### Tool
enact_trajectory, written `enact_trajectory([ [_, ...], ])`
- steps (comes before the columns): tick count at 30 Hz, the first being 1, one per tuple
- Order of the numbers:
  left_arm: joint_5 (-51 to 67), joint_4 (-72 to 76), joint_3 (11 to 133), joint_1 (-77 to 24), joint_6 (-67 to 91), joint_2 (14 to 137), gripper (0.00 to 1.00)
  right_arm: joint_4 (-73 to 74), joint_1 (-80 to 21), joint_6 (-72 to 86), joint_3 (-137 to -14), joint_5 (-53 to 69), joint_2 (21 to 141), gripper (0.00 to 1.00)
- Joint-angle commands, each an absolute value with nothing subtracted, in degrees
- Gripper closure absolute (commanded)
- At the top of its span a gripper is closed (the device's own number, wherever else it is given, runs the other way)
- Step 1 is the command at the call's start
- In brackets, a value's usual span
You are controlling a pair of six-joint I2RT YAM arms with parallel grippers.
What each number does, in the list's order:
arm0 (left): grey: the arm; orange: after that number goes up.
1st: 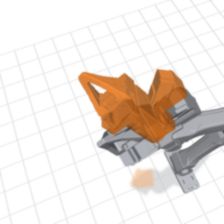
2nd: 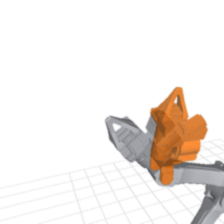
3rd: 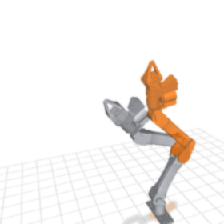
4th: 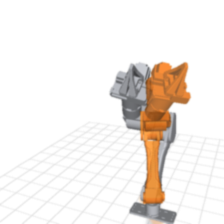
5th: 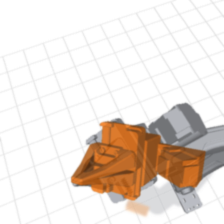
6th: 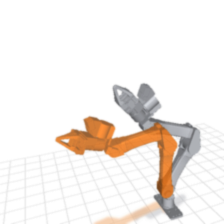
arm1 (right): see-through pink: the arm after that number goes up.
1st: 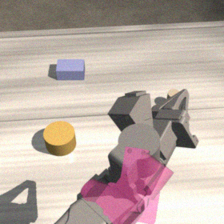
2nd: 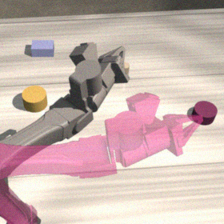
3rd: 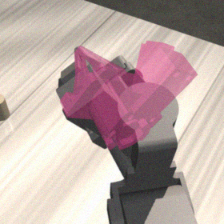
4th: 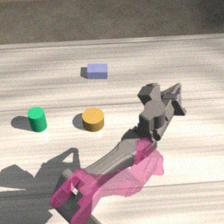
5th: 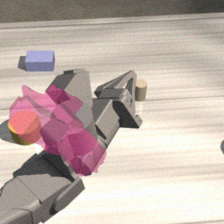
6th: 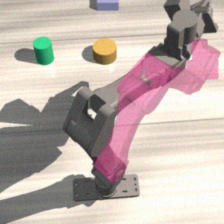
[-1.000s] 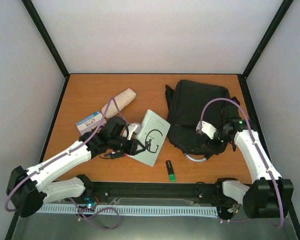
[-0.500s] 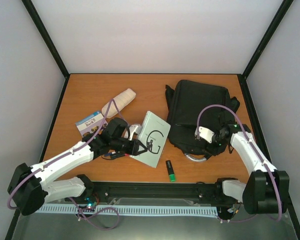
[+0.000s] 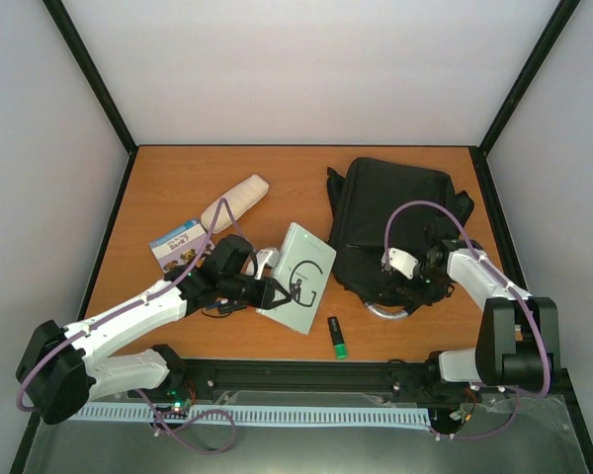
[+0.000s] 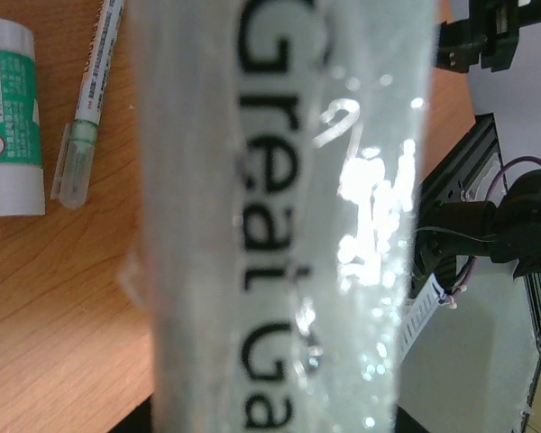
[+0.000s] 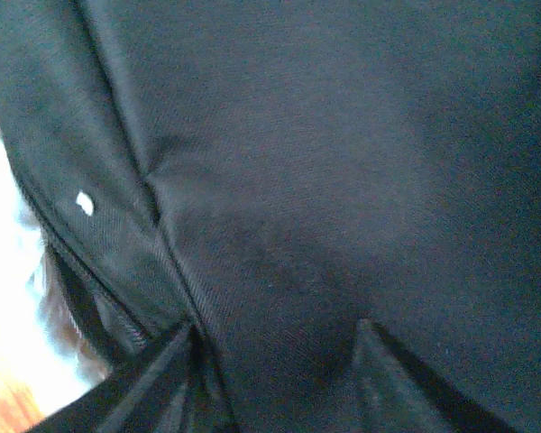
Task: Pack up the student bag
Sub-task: Place the book in the student bag.
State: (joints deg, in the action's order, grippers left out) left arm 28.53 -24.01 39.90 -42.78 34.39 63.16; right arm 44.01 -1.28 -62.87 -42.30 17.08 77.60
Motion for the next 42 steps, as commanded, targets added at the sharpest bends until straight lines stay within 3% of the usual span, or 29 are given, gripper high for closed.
enact_trajectory([
  [1,30.0,-15.9,40.1,-43.2,35.0,61.7,0.99,40.1,-1.1,-60.4,-43.8,17.1,77.3,0.63],
  [6,31.2,-12.4,38.9,-43.2,36.7,62.3,0.99,38.9,-1.1,-56.2,-46.9,18.9,74.4,0.96],
  [16,35.7,-8.4,37.7,-44.2,37.5,65.7,0.99,40.6,-1.1,-48.3,-57.4,21.0,67.4,0.97],
  [24,39.7,-1.4,41.0,-52.1,36.9,73.8,0.99,42.1,-1.1,-43.9,-62.7,24.8,67.8,0.97],
  [42,48.7,9.8,56.8,-55.6,36.8,91.7,0.99,44.1,-1.1,-44.6,-61.9,27.2,63.3,0.97],
])
